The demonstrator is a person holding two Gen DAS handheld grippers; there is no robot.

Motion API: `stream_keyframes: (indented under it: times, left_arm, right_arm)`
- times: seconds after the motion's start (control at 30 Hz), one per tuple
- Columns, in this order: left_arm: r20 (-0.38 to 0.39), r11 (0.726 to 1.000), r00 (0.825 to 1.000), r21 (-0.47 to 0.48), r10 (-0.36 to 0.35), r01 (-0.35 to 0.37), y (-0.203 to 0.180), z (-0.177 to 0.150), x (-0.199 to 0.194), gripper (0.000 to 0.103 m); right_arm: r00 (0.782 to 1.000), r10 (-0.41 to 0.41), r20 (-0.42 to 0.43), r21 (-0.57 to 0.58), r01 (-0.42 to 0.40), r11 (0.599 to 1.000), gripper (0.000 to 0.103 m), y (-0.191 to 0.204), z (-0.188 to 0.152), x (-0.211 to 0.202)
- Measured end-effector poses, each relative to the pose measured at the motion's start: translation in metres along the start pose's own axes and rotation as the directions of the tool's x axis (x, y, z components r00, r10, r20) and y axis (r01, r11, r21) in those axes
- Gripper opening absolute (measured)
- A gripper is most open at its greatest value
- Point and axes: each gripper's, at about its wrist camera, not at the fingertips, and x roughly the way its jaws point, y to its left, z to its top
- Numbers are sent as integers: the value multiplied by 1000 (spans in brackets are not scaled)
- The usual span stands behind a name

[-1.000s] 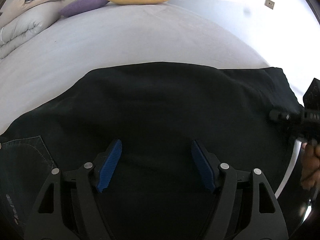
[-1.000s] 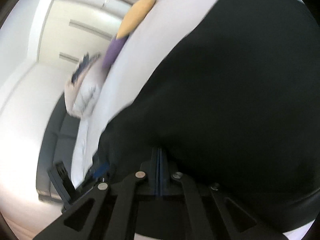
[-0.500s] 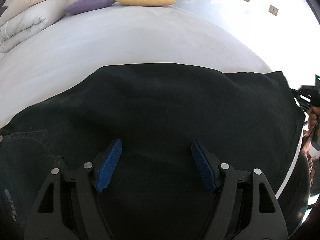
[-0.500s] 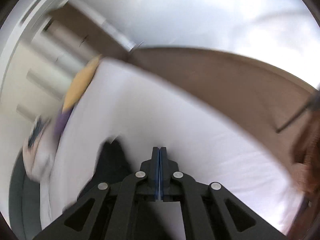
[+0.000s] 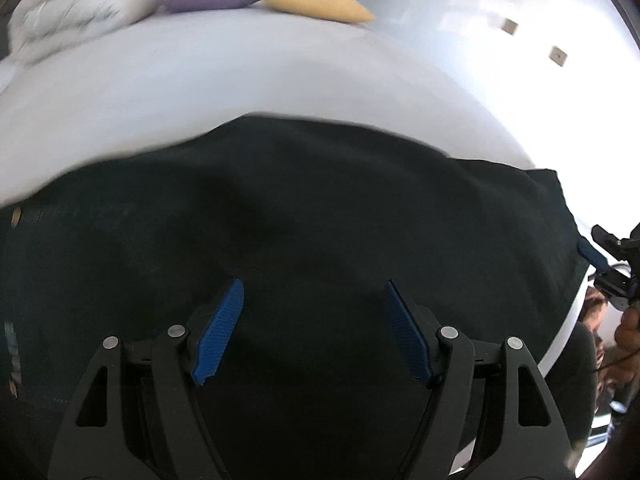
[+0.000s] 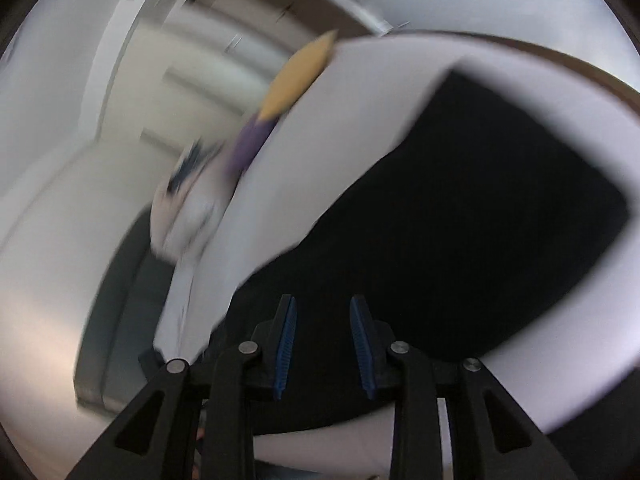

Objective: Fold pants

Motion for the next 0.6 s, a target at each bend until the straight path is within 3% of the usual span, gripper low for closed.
stream_keyframes:
  times: [0.1, 0.13, 0.17, 0.2, 0.27, 0.37, 0.43, 0.6]
  left_arm:
    - [15, 1000, 1000, -22, -8, 8, 22, -6, -15, 65]
    - [13, 999, 1000, -24, -24, 24, 27, -8, -19, 59]
    - [14, 999, 999, -28, -39, 39, 32, -10, -22, 52]
    - [21, 997, 998, -33, -64, 65, 40, -13, -26, 50]
    - [37, 997, 997, -36, -72, 74, 50, -18, -34, 50]
    - [63, 996, 996, -57, -65, 69, 79, -35, -46, 50]
    - [87, 991, 992, -88, -90, 98, 99, -44, -55, 50]
    - [121, 985, 990, -145, -72, 89, 140, -59, -70, 50]
  right_arm:
    - [995, -9, -104, 45, 14, 999, 31, 3, -7, 60]
    - [992, -26, -124, 63, 34, 997, 25, -1, -7, 73]
    - [992, -46, -120, 64, 54, 996, 5, -7, -10, 77]
    - [991, -69, -114, 73, 78, 994, 0, -14, -9, 78]
    - [995, -30, -94, 116, 41, 992, 0, -24, -6, 72]
    - [995, -101, -22, 93, 103, 990, 0, -35, 1, 49]
    - [990, -135, 28, 142, 130, 981, 0, -51, 13, 32]
    - [962, -224, 157, 225, 186, 956, 0, -91, 35, -22]
